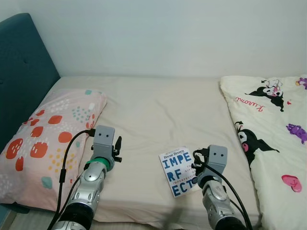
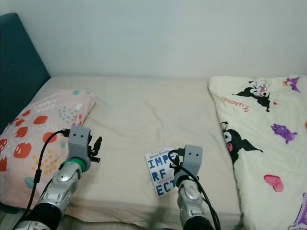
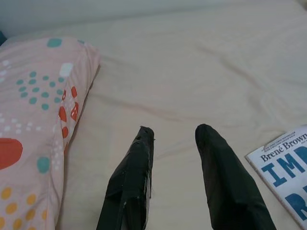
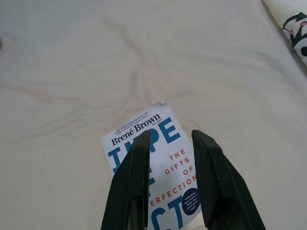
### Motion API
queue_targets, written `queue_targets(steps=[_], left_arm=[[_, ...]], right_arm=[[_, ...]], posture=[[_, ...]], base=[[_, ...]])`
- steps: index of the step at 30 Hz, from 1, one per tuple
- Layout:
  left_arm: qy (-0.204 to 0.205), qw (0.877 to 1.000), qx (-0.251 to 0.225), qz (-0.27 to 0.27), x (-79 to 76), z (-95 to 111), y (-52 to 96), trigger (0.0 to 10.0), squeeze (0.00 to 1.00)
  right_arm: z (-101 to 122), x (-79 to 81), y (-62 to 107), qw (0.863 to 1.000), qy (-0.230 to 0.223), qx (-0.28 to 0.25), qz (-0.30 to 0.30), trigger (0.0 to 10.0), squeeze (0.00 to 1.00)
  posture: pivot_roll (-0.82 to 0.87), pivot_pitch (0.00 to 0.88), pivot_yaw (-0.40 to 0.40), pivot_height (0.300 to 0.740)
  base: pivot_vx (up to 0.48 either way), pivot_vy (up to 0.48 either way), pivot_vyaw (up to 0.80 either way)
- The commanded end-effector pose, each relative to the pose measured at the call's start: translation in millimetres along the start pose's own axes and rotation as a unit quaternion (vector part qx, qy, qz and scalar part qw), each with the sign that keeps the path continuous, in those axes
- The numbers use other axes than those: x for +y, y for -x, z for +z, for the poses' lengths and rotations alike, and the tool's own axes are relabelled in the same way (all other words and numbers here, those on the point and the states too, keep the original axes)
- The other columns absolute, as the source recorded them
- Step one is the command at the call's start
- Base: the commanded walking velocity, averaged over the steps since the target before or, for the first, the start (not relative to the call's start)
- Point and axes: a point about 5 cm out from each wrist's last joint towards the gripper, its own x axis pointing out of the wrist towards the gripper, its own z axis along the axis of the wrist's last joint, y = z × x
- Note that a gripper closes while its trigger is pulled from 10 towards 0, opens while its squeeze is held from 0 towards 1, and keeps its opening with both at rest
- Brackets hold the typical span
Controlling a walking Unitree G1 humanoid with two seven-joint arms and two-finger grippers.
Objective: Clean up the room
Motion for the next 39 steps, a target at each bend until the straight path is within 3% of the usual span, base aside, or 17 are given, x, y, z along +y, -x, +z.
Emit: queue_targets(steps=[1,13,34,39], left_arm=[[-0.004,1.0,0.009,0.007,3.4,-4.0,1.9,10.0,0.0],[-0.005,1.0,0.013,0.008,3.5,-4.8,2.4,10.0,0.0],[-0.003,1.0,0.018,0.007,0.0,-7.4,4.1,10.0,0.0],[-0.002,1.0,0.019,0.007,-0.8,-8.3,4.7,10.0,0.0]], right_arm=[[-7.6,0.4,3.3,1.0,-0.008,0.015,-0.002,10.0,0.0],[-8.3,-0.8,4.2,1.0,-0.007,0.015,0.0,10.0,0.0],[-11.5,-0.4,4.7,0.999,-0.001,0.03,0.012,10.0,0.0],[-12.2,-0.5,5.0,0.999,-0.001,0.032,0.014,10.0,0.0]], posture=[[0.02,0.0,0.13,0.7],[0.01,0.0,0.13,0.65],[0.01,0.0,0.124,0.65],[0.01,0.0,0.121,0.626]], base=[[0.0,0.0,0.0],[0.0,0.0,0.0],[0.0,0.0,0.0],[0.0,0.0,0.0]])
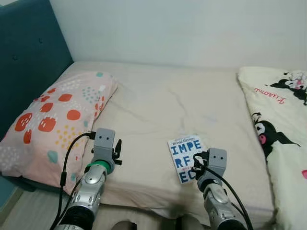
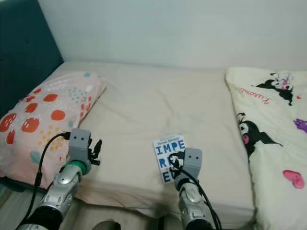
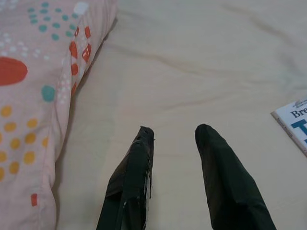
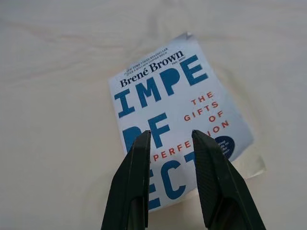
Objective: Clean up the room
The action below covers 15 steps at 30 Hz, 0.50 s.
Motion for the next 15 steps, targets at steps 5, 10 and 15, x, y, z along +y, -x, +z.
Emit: queue_targets(steps=[5,10,15], left_arm=[[-0.004,1.0,0.012,0.005,1.8,-6.5,3.3,10.0,0.0],[-0.005,1.0,0.012,0.005,2.0,-6.5,3.7,10.0,0.0],[-0.004,1.0,0.013,0.005,1.6,-7.8,5.1,10.0,0.0]], right_arm=[[-5.3,2.8,1.6,1.0,-0.001,0.014,0.007,10.0,0.0],[-4.8,3.2,1.5,1.0,-0.001,0.013,0.009,10.0,0.0],[-5.4,2.8,1.6,1.0,-0.001,0.017,0.011,10.0,0.0]], posture=[[0.01,0.0,0.119,0.626],[0.01,0.0,0.119,0.626],[0.01,0.0,0.114,0.626]], base=[[0.0,0.0,0.0],[0.0,0.0,0.0],[0.0,0.0,0.0]])
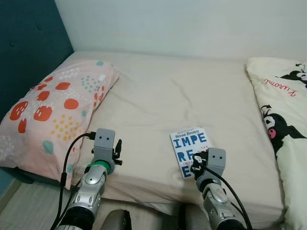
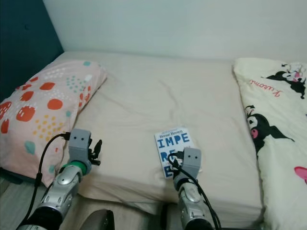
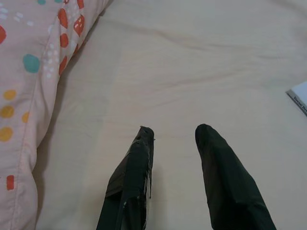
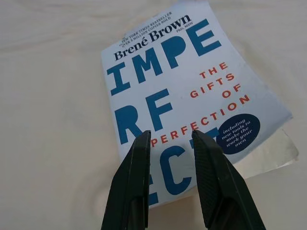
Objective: Clean up the room
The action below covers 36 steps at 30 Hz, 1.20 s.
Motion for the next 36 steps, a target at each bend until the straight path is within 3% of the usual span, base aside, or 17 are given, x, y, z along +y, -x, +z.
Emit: queue_targets(steps=[1,3,7,8,10,11,14,15,16,19,20,21,26,31,34,36], left_arm=[[-0.005,1.0,0.011,0.004,1.8,-5.3,3.1,10.0,0.0],[-0.005,1.0,0.014,0.006,3.5,-8.0,4.6,10.0,0.0],[-0.005,1.0,0.015,0.007,4.3,-8.8,5.1,10.0,0.0],[-0.007,1.0,0.017,0.011,6.7,-11.3,7.2,10.0,0.0],[-0.007,1.0,0.018,0.012,7.3,-11.9,7.8,10.0,0.0],[-0.013,0.999,0.018,0.029,17.7,-15.0,12.0,10.0,0.0],[-0.016,0.999,0.019,0.041,24.8,-16.7,14.8,10.0,0.0],[-0.021,0.998,0.02,0.052,34.6,-18.6,17.9,10.0,0.0],[-0.029,0.997,0.022,0.061,44.2,-20.1,20.7,10.0,0.0],[-0.051,0.995,0.029,0.077,66.3,-24.0,27.6,10.0,0.0],[-0.051,0.995,0.029,0.077,66.3,-24.0,27.6,10.0,0.0],[-0.072,0.993,0.037,0.086,80.0,-27.5,32.4,10.0,0.0],[-0.067,0.99,0.038,0.115,103.2,-25.0,39.6,10.0,0.0],[-0.06,0.992,0.033,0.108,106.2,-22.9,42.4,10.0,0.0],[-0.077,0.997,0.017,-0.014,83.8,-25.2,52.7,10.0,0.0],[-0.092,0.995,0.021,-0.035,79.9,-29.5,55.5,10.0,0.0]], right_arm=[[-4.5,1.9,1.4,1.0,-0.001,0.012,0.005,10.0,0.0],[-14.6,6.0,2.5,0.998,0.022,0.055,0.025,10.0,0.0],[-18.2,7.4,3.1,0.997,0.029,0.07,0.031,10.0,0.0],[-27.9,7.1,5.7,0.992,0.054,0.105,0.039,10.0,0.0],[-30.5,6.7,6.5,0.991,0.061,0.115,0.041,10.0,0.0],[-30.4,-5.7,6.2,0.993,0.011,0.119,-0.004,10.0,0.0],[-29.3,-13.1,5.9,0.992,-0.02,0.118,-0.029,10.0,0.0],[-26.5,-17.3,5.4,0.993,-0.036,0.109,-0.039,10.0,0.2],[-25.0,-20.3,5.4,0.992,-0.047,0.105,-0.047,10.0,1.0],[-24.7,-26.1,6.5,0.991,-0.066,0.103,-0.062,10.0,1.0],[-24.7,-26.1,6.5,0.991,-0.066,0.103,-0.062,10.0,1.0],[-27.5,-27.4,8.1,0.989,-0.078,0.107,-0.066,10.0,1.0],[-34.7,-28.4,11.0,0.979,-0.138,0.118,-0.09,10.0,1.0],[-38.3,-29.0,12.7,0.972,-0.169,0.122,-0.108,10.0,1.0],[-37.9,-30.7,12.5,0.957,-0.236,0.116,-0.122,10.0,1.0],[-36.7,-30.2,11.7,0.952,-0.259,0.112,-0.121,10.0,1.0]], posture=[[0.01,0.0,0.114,0.626],[0.02,0.0,0.11,0.626],[0.02,0.0,0.11,0.626],[0.02,0.009,0.104,0.626],[0.02,0.01,0.102,0.626],[0.03,0.019,0.093,0.626],[0.03,0.019,0.093,0.626],[0.03,0.028,0.093,0.626],[0.03,0.034,0.095,0.626],[0.03,0.038,0.099,0.626],[0.03,0.038,0.099,0.626],[0.03,0.044,0.104,0.626],[0.05,0.056,0.112,0.626],[0.06,0.061,0.116,0.626],[0.07,0.062,0.123,0.626],[0.07,0.06,0.127,0.626]], base=[[0.0,0.0,0.0],[0.0,0.0,0.0],[0.0,0.0,0.0],[0.0,0.0,0.0],[0.0,0.0,0.0],[0.0,0.0,0.0],[0.0,0.0,0.0],[0.0,0.0,0.0],[0.0,0.0,0.0],[0.0,0.0,0.0],[0.0,0.0,0.0],[0.0,0.0,0.0],[0.0,0.0,0.0],[0.0,0.0,0.0],[0.0,0.0,0.0],[0.0,0.0,0.0]])
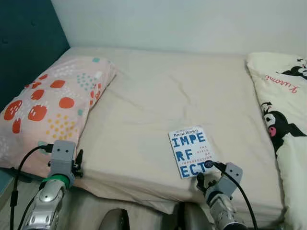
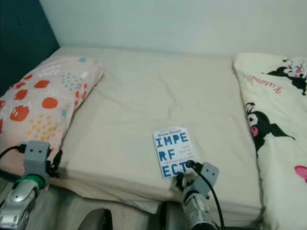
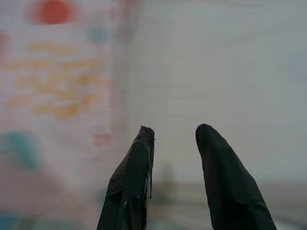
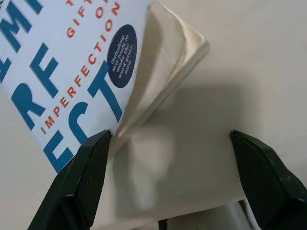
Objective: Clean up the room
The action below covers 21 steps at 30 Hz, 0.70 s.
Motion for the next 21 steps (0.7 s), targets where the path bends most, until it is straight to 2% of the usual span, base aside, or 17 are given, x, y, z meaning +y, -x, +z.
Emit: queue_targets(steps=[1,3,4,5,6,7,8,9,11,14,21], left_arm=[[-0.015,1.0,0.008,-0.023,-2.8,-5.8,4.5,10.0,0.0],[-0.062,0.996,0.021,-0.062,-11.4,-14.9,8.7,10.0,0.0],[-0.098,0.99,0.032,-0.093,-19.4,-22.0,10.2,10.0,0.0],[-0.098,0.99,0.032,-0.093,-19.4,-22.0,10.2,10.0,0.0],[-0.16,0.975,0.052,-0.144,-32.7,-34.7,12.8,10.0,0.0],[-0.16,0.975,0.052,-0.144,-32.7,-34.7,12.8,10.0,0.0],[-0.175,0.97,0.06,-0.158,-36.9,-40.0,14.2,10.0,0.0],[-0.176,0.969,0.065,-0.16,-38.5,-42.6,14.6,10.0,0.0],[-0.156,0.975,0.065,-0.147,-40.2,-42.7,13.5,10.0,0.0],[-0.11,0.984,0.059,-0.123,-44.7,-41.8,11.6,10.0,0.0],[-0.099,0.987,0.047,-0.116,-52.7,-47.9,18.0,10.0,0.0]], right_arm=[[-5.9,0.8,0.9,1.0,-0.026,0.014,0.0,10.0,1.0],[-5.2,3.0,0.2,0.998,-0.064,0.019,0.009,10.0,1.0],[-5.6,4.4,-0.3,0.995,-0.092,0.027,0.016,10.0,1.0],[-5.6,4.4,-0.3,0.995,-0.092,0.027,0.016,10.0,1.0],[-6.8,9.2,-0.8,0.99,-0.133,0.04,0.033,10.0,1.0],[-6.8,9.2,-0.8,0.99,-0.133,0.04,0.033,10.0,1.0],[-7.6,11.5,-0.8,0.987,-0.148,0.046,0.042,10.0,1.0],[-7.9,13.0,-0.7,0.985,-0.157,0.049,0.048,10.0,1.0],[-7.1,14.2,-0.8,0.983,-0.165,0.051,0.062,10.0,1.0],[-4.3,16.4,-0.7,0.981,-0.171,0.046,0.084,10.0,1.0],[-1.4,19.3,0.1,0.977,-0.179,0.039,0.105,10.0,1.0]], posture=[[0.07,0.06,0.127,0.626],[0.07,0.057,0.127,0.626],[0.07,0.052,0.127,0.626],[0.07,0.052,0.127,0.626],[0.06,0.051,0.129,0.626],[0.06,0.051,0.129,0.626],[0.05,0.049,0.131,0.626],[0.05,0.049,0.131,0.626],[0.04,0.048,0.132,0.626],[0.04,0.044,0.13,0.626],[0.04,0.036,0.118,0.626]], base=[[0.0,0.0,0.0],[0.0,0.0,0.0],[0.0,0.0,0.0],[0.0,0.0,0.0],[0.0,0.0,0.0],[0.0,0.0,0.0],[0.0,0.0,0.0],[0.0,0.0,0.0],[0.0,0.0,0.0],[0.0,0.0,0.0],[0.0,0.0,0.0]])
